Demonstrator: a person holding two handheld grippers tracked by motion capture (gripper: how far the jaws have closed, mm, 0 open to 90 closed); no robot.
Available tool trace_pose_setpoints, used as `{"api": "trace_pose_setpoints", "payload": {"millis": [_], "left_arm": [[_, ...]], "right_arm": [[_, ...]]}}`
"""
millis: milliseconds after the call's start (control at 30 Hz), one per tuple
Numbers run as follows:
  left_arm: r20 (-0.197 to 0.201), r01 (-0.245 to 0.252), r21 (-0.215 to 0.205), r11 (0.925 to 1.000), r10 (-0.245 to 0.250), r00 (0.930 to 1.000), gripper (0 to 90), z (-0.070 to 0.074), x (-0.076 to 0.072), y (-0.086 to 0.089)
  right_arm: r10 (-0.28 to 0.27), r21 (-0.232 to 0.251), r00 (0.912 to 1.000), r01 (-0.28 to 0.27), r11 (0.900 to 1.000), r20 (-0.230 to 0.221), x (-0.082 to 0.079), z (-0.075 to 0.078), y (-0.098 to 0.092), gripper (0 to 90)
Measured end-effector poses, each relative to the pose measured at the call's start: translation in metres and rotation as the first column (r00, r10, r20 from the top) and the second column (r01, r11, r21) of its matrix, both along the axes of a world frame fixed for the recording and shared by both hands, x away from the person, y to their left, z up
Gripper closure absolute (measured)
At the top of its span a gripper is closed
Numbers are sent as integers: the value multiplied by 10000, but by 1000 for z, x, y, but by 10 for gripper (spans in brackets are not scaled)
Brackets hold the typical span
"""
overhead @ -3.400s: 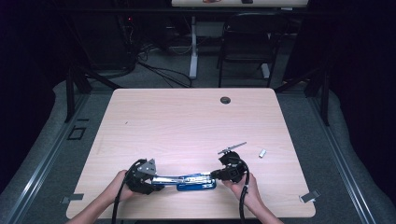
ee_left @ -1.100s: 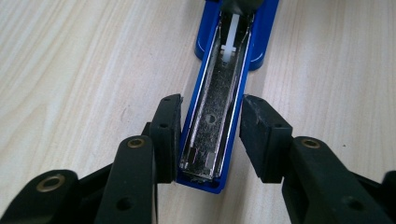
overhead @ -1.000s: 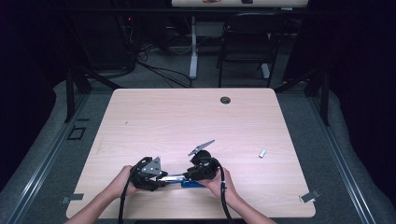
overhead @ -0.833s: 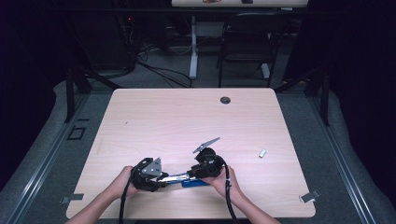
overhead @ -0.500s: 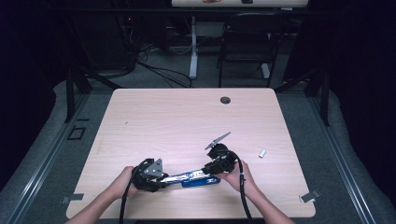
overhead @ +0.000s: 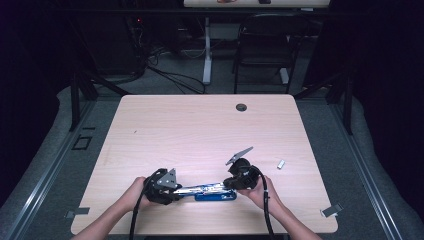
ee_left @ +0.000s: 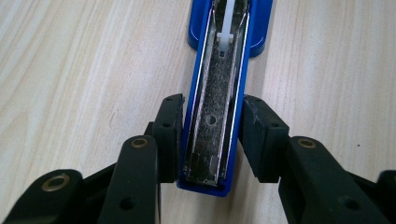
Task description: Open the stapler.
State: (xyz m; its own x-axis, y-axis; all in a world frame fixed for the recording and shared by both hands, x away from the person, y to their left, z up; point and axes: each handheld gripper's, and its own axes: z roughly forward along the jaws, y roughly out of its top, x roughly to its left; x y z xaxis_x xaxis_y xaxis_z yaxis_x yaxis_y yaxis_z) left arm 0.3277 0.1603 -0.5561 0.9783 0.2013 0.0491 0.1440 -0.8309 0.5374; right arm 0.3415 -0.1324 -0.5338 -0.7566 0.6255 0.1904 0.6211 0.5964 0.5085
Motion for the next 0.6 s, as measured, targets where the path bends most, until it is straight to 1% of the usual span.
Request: {"api": "trace_pose_setpoints", "payload": {"millis": [67, 100, 133, 200, 267, 300, 333, 400, 433, 467, 500, 600], "left_arm": [[-26, 51, 1, 10000, -51, 10000, 615, 0, 1, -1], [-104, 137, 42, 9999, -137, 9999, 614, 0, 2, -1], [-82, 161, 40, 9999, -161, 9998, 615, 0, 2, -1], [-160, 310, 121, 9994, -308, 9994, 616, 0, 4, -2], [-131, 454, 222, 9987, -451, 9989, 618, 1, 5, -3], [-91, 500, 244, 9985, -498, 9987, 617, 1, 5, -3], [-44, 543, 146, 9984, -543, 9985, 617, 2, 6, -2], [5, 550, -32, 9985, -550, 9985, 616, 3, 5, 0], [64, 562, -88, 9984, -561, 9984, 617, 3, 5, 1], [34, 557, -143, 9983, -557, 9984, 618, 3, 5, 1], [84, 582, -146, 9982, -581, 9983, 618, 4, 4, 1], [151, 602, -225, 9979, -599, 9981, 618, 3, 4, 2]], "right_arm": [[-76, 45, 9999, 76, 10000, 75, -1, -1, 0, 860], [-20, 35, 9999, 20, 10000, 100, -1, -1, -1, 860], [-58, 93, 9999, 57, 9999, 97, -2, -1, -1, 860], [-78, 150, 9999, 76, 9999, 88, -2, -2, -2, 857], [-76, 159, 9999, 74, 9998, 104, -2, -1, -2, 858], [-71, 249, 9999, 68, 9997, 132, -3, -1, -2, 857], [-99, 265, 9999, 97, 9996, 94, -3, -1, -2, 852], [-61, 587, 9999, 69, 9983, -133, -3, -2, -4, 763], [-21, 608, 9999, 30, 9981, -149, -3, -1, -4, 746], [-12, 484, 10000, 17, 9988, -88, -3, 0, -4, 734], [2, 446, 10000, 0, 9990, -47, -2, 1, -6, 710], [-110, 663, 9999, 103, 9977, 97, -1, 7, -13, 634]]}}
